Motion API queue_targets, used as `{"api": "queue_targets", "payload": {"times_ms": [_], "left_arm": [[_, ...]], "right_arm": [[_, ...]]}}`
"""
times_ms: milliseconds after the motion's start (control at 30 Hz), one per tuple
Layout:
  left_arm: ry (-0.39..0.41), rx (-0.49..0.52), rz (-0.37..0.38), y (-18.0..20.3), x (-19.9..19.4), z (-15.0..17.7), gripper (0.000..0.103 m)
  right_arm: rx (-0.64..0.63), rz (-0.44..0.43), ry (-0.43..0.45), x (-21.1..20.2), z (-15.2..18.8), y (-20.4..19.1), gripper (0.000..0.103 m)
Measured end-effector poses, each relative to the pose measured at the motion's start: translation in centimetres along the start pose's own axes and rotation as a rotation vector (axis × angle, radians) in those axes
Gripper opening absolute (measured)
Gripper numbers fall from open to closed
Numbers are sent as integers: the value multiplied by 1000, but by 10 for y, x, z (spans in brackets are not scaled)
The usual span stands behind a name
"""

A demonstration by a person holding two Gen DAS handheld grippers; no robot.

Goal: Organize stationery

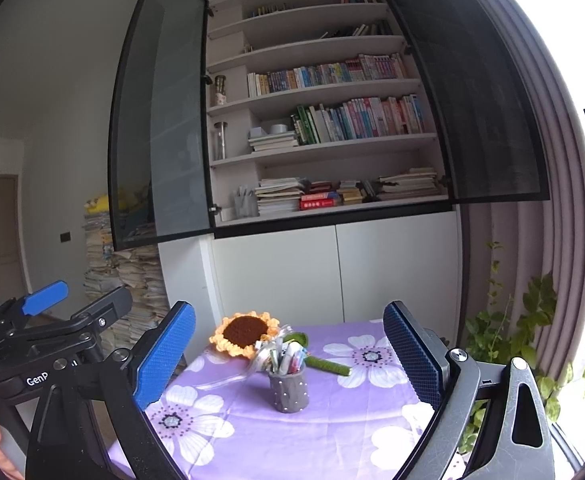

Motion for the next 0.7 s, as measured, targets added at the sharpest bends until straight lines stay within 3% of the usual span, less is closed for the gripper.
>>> {"api": "queue_targets", "payload": {"times_ms": [700], "left_arm": [[-1, -2, 3, 0, -2, 3, 102]], "right_arm": [[-26, 6, -10, 1, 2, -6, 96]]}}
Point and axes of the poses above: each gripper's, at about its wrist camera, not at the fingertips, and x roughly the way its jaws point, y to its right, z to its underside, the point moved 10 cm from there along x, roughly the way its jaws point, and after that the axes turned 2 degrees about x, right-handed, at the moved point
